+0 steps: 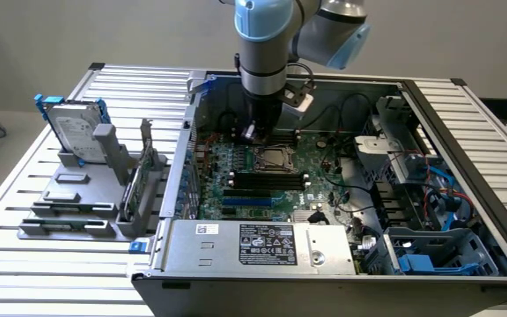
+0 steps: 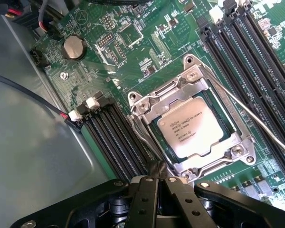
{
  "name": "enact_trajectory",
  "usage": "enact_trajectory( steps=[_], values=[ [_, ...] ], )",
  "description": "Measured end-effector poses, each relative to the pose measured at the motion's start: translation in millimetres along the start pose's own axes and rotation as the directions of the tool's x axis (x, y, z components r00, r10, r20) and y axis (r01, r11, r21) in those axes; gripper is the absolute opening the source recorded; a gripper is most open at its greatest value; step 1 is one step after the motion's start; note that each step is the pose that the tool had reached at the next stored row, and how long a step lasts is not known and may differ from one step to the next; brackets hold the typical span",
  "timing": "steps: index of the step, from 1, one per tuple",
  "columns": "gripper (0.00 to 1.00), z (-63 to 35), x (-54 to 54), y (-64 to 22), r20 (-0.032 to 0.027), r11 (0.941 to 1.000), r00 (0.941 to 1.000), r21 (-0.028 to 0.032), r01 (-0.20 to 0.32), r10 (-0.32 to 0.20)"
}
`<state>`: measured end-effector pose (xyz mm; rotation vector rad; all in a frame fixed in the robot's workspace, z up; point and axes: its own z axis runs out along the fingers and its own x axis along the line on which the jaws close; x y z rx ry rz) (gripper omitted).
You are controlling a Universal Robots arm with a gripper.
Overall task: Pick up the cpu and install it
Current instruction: 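Install the first cpu locking lever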
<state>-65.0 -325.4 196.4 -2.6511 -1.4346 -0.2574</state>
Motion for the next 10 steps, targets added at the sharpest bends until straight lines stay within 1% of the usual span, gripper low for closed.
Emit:
enact_trajectory(
  steps=[10],
  values=[
    [0.11, 0.6, 2.3, 3.1, 0.0011, 1.0000, 1.0000, 0.0000, -0.003, 0.003]
  ],
)
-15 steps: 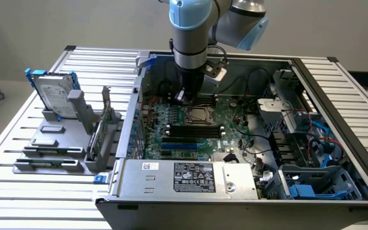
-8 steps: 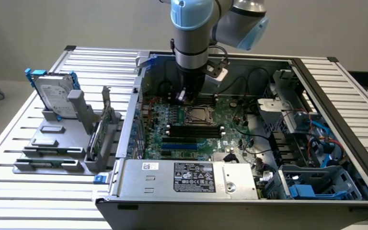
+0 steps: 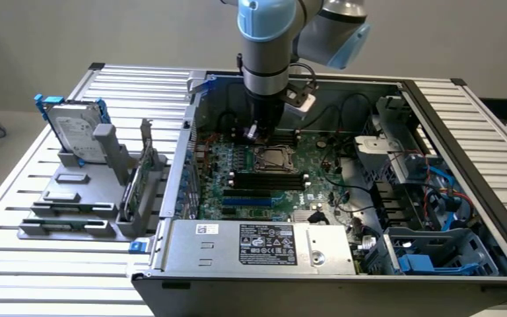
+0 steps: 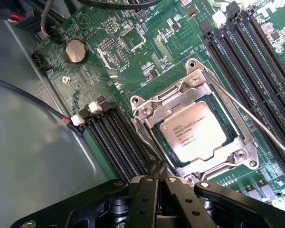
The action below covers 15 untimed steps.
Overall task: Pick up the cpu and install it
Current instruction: 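Install the first cpu locking lever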
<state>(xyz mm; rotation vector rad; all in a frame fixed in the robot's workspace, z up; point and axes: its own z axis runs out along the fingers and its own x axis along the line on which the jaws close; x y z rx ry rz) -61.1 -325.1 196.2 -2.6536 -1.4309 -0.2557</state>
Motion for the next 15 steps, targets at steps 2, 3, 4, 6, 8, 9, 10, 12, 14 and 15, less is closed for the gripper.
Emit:
enact_trajectory(
  steps=[2, 3, 4, 6, 8, 9, 10, 12, 14, 15],
  values=[
    [0.11, 0.1, 0.4, 0.4, 0.0003, 1.0000, 1.0000, 0.0000, -0.001, 0.001],
    [0.11, 0.1, 0.6, 0.7, 0.0004, 1.0000, 1.0000, 0.0000, -0.001, 0.001],
    [0.11, 0.2, 0.8, 1.0, 0.0004, 1.0000, 1.0000, -0.0001, -0.001, 0.001],
    [0.11, 0.3, 1.2, 1.6, 0.0008, 1.0000, 1.0000, -0.0001, -0.002, 0.002],
    [0.11, 0.4, 1.6, 2.1, 0.0011, 1.0000, 1.0000, -0.0002, -0.002, 0.002],
    [0.11, 0.4, 1.8, 2.3, 0.0012, 1.0000, 1.0000, -0.0003, -0.003, 0.003],
    [0.11, 0.5, 2.0, 2.4, 0.0015, 1.0000, 1.0000, -0.0004, -0.003, 0.003],
    [0.11, 0.5, 2.3, 2.5, 0.0022, 1.0000, 1.0000, -0.0004, -0.004, 0.004],
    [0.11, 0.6, 2.6, 2.5, 0.0029, 1.0000, 1.0000, -0.0003, -0.005, 0.005],
    [0.11, 0.6, 2.6, 2.5, 0.0032, 1.0000, 1.0000, -0.0002, -0.005, 0.005]
  ],
)
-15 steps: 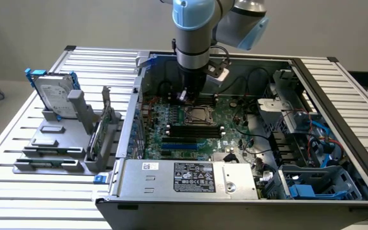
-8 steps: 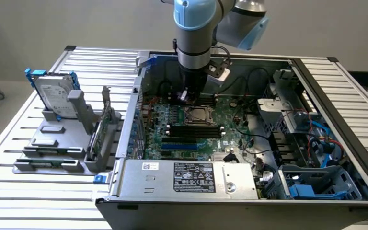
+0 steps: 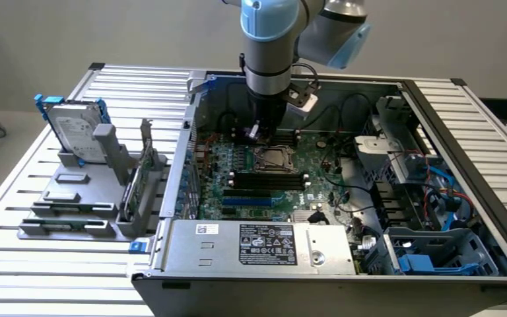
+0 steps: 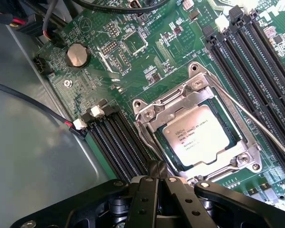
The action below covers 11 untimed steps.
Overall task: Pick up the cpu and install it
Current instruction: 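Install the first cpu locking lever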
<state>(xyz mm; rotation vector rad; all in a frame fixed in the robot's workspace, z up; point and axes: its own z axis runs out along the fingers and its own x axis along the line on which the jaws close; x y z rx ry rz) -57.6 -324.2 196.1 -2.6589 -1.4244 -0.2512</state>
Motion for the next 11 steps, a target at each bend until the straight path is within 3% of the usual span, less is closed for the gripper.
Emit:
enact_trajectory(
  steps=[11],
  values=[
    [0.11, -0.1, 0.1, -0.1, 0.0041, 0.9998, 0.9998, 0.0022, -0.019, 0.019]
  ],
)
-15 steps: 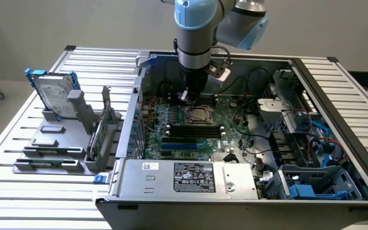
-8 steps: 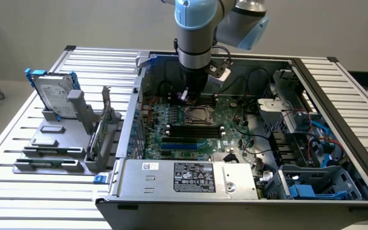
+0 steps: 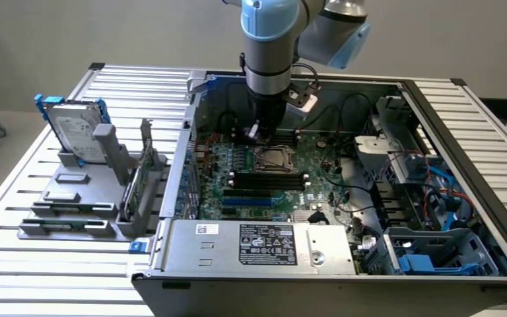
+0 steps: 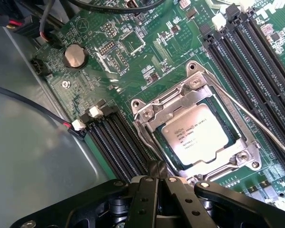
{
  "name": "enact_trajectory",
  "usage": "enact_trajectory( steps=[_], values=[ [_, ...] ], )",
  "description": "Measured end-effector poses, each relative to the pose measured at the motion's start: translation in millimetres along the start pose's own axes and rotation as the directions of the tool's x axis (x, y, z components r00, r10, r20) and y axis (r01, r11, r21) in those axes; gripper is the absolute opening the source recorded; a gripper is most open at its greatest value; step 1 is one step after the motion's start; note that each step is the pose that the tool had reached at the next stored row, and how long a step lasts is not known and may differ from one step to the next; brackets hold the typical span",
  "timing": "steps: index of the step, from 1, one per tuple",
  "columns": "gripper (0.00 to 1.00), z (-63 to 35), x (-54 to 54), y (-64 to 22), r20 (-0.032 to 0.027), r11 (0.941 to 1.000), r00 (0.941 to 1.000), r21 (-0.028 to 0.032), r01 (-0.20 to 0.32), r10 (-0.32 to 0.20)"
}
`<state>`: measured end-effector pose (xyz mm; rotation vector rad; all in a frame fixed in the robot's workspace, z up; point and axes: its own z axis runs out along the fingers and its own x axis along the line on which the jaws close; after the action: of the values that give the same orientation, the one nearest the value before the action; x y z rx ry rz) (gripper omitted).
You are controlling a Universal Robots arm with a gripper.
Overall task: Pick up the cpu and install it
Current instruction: 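Install the first cpu locking lever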
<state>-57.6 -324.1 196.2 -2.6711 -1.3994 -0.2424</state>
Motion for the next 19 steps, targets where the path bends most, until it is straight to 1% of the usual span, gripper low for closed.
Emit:
enact_trajectory(
  steps=[11, 19],
  values=[
    [0.11, -1.6, 0.4, -0.1, 0.0046, 1.0000, 1.0000, 0.0054, -0.008, 0.008],
    [0.11, -3.9, 1.2, -0.4, 0.0086, 0.9999, 0.9999, 0.0104, -0.013, 0.013]
  ],
)
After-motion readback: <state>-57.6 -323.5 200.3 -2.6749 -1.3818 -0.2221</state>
